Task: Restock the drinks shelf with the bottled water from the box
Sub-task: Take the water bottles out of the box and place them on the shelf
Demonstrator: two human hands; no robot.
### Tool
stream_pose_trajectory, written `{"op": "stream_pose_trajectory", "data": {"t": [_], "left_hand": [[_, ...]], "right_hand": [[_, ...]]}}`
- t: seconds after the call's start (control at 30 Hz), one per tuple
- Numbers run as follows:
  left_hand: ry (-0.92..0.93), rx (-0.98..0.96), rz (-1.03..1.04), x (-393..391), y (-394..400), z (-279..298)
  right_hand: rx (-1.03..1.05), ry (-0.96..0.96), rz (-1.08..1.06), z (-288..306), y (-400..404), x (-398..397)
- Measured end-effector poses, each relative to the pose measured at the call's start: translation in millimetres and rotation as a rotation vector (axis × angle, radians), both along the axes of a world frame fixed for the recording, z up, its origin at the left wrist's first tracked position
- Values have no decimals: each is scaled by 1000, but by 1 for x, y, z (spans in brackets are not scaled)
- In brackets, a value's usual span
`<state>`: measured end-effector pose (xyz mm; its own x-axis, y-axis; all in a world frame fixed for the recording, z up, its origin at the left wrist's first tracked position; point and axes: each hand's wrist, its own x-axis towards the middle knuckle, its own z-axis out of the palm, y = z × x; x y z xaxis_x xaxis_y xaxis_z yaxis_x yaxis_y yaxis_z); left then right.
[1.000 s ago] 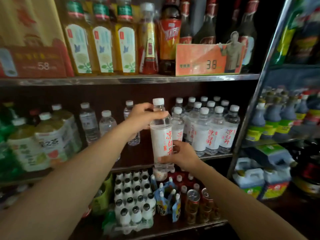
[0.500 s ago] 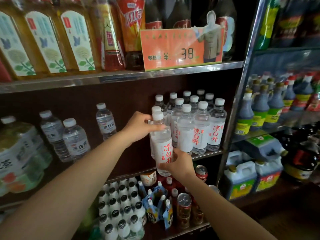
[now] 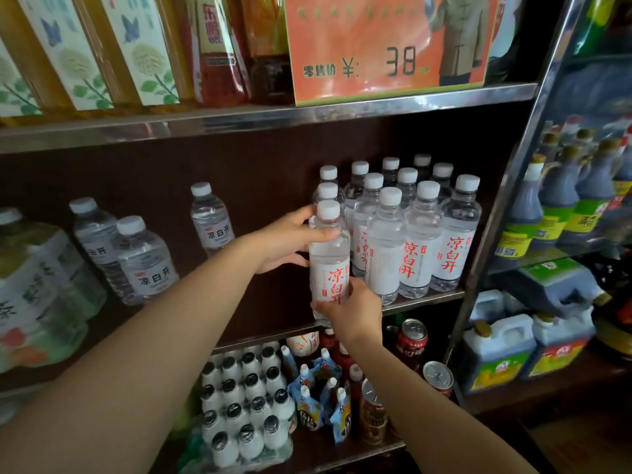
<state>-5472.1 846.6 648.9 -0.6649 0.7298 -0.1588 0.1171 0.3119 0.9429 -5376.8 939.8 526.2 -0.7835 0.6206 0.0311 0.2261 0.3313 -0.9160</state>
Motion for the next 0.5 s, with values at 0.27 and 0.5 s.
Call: {"op": "stream_pose_trajectory", "data": {"t": [0.27, 0.5], "left_hand": [[-31, 72, -1, -18, 15, -5], [-21, 128, 14, -24, 17, -13]], "right_hand": [[125, -39, -57, 2, 9, -11], [283, -46, -83, 3, 12, -13]]}}
